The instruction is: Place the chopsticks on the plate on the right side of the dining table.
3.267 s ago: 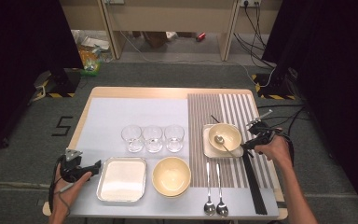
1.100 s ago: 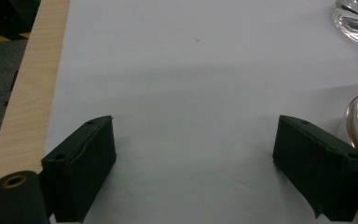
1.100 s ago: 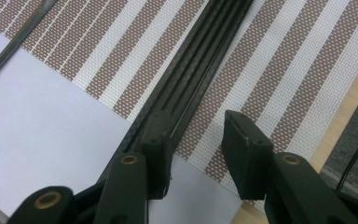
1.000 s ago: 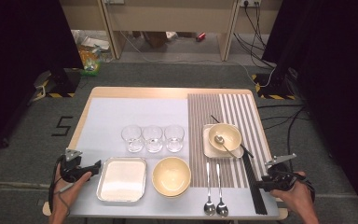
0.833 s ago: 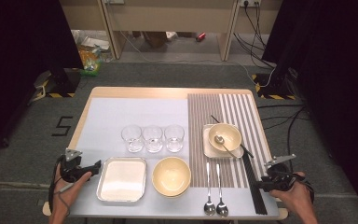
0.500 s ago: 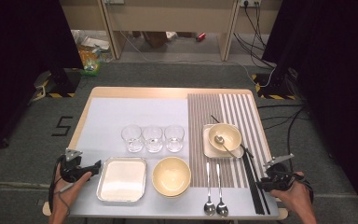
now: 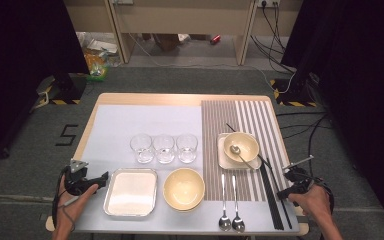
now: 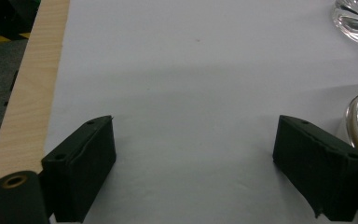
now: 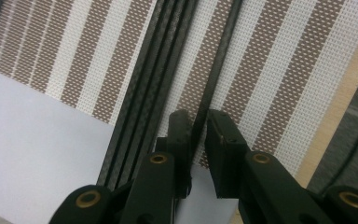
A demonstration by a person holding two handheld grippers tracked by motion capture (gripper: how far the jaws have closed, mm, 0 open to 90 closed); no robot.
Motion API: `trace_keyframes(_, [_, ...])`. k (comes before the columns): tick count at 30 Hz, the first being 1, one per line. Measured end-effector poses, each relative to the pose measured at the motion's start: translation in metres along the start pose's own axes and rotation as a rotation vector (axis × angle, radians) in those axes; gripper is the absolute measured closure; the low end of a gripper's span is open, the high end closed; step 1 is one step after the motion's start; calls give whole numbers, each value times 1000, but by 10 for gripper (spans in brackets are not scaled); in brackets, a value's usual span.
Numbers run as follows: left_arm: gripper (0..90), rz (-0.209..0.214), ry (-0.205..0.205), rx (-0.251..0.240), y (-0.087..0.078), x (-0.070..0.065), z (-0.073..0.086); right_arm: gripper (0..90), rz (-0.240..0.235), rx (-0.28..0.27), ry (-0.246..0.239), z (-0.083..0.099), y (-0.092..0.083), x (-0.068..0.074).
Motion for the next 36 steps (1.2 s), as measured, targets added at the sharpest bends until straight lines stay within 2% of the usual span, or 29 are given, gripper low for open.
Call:
trace_keyframes(3, [123, -1, 1, 0, 0, 0, 0, 811, 30, 30, -10, -5, 1, 3])
trace_keyframes(7, [122, 3, -1, -1, 0, 0, 0, 838, 28, 41, 33, -7, 1, 1])
trace_keyframes(9, [121, 5, -2, 1, 0, 0, 0, 848, 5, 46, 53, -8, 2, -3])
trace_keyframes(12, [120, 6, -1, 1, 0, 0, 0, 857, -31, 67, 119, -10, 1, -8])
trace_keyframes(14, [119, 6, 0, 1, 0, 0, 0, 858, -40, 70, 118, -11, 2, -11])
trace_keyframes(17, [119, 7, -2, 2, 0, 1, 0, 861, -59, 82, 148, -11, 1, -12])
trace_keyframes(20, [118, 5, 1, 2, 0, 0, 0, 863, -65, 77, 148, -13, 0, -14])
trace_keyframes(23, [118, 5, 1, 1, 0, 0, 0, 863, -61, 67, 117, -18, -1, -16])
trace_keyframes(25, [118, 4, 2, 2, 0, 0, 0, 863, -55, 71, 122, -20, -3, -16])
trace_keyframes(27, [118, 4, 2, 2, 0, 0, 0, 863, -52, 55, 96, -23, -5, -19])
trace_keyframes(30, [118, 3, 3, 2, 0, 0, 0, 863, -34, 46, 78, -29, -10, -22])
trace_keyframes(33, [117, 4, 1, 1, 0, 0, 0, 863, -12, 28, 39, -38, -15, -29])
trace_keyframes(34, [117, 3, 1, 2, 0, 0, 0, 863, -12, 28, 52, -41, -17, -28])
trace_keyframes(36, [117, 4, 1, 2, 0, 0, 0, 863, -6, 13, 43, -47, -21, -30])
Point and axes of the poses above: each handheld gripper's, and its own axes: y roughly forward along the jaws, z roughly out of its underside, x roughly to its left, the point moved 1 cm from there along y, roughly forward along the jaws
